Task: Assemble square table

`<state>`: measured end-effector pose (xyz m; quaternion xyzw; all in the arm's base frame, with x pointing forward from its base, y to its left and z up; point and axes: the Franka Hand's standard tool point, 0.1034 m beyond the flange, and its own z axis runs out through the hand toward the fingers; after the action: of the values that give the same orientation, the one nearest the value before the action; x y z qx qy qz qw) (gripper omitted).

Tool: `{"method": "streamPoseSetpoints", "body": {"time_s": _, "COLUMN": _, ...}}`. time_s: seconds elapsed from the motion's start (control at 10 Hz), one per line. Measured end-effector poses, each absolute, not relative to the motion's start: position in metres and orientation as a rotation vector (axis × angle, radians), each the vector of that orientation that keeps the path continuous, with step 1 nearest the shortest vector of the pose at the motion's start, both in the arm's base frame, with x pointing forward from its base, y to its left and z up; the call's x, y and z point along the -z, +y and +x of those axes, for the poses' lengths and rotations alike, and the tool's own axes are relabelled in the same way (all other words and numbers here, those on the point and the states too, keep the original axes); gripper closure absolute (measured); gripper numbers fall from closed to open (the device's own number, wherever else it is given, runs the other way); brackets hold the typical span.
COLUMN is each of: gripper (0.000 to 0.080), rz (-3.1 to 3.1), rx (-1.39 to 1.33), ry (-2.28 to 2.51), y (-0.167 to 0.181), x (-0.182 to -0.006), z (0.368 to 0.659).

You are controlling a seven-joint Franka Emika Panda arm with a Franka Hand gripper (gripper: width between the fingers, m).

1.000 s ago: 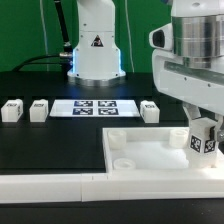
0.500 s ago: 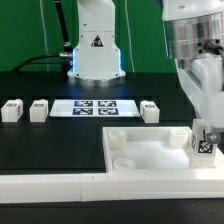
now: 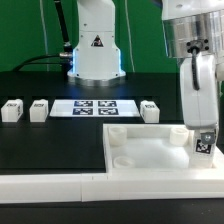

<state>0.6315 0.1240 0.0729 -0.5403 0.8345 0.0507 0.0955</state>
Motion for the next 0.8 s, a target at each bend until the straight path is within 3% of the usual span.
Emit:
{"method": "streamPoseSetpoints", "body": {"time_s": 0.1, "gripper": 0.0506, "rz": -1.605, "rx": -0.147, "ry": 2.473, "y": 0.123, "x": -0.073, "z": 0.632}}
{"method": "streamPoseSetpoints", "body": {"time_s": 0.3, "gripper": 0.024, "rz": -1.612, "rx": -0.148, "ry": 2.47, "y": 0.124, "x": -0.072, "z": 0.631}}
{"method": "streamPoseSetpoints", "body": {"time_s": 0.4, "gripper": 0.024, "rz": -1.613, "rx": -0.148, "ry": 2.47, "y": 0.124, "x": -0.072, "z": 0.631}}
{"method": "streamPoseSetpoints", "body": {"time_s": 0.5, "gripper": 0.0169, "rz": -1.614, "rx": -0.147, "ry": 2.465, "y": 0.125, "x": -0.074, "z": 0.631}}
{"method": "streamPoseSetpoints", "body": {"time_s": 0.8, "gripper": 0.0151, "rz": -1.624, "rx": -0.14, "ry": 2.413, "y": 0.134, "x": -0.109, "z": 0.627}}
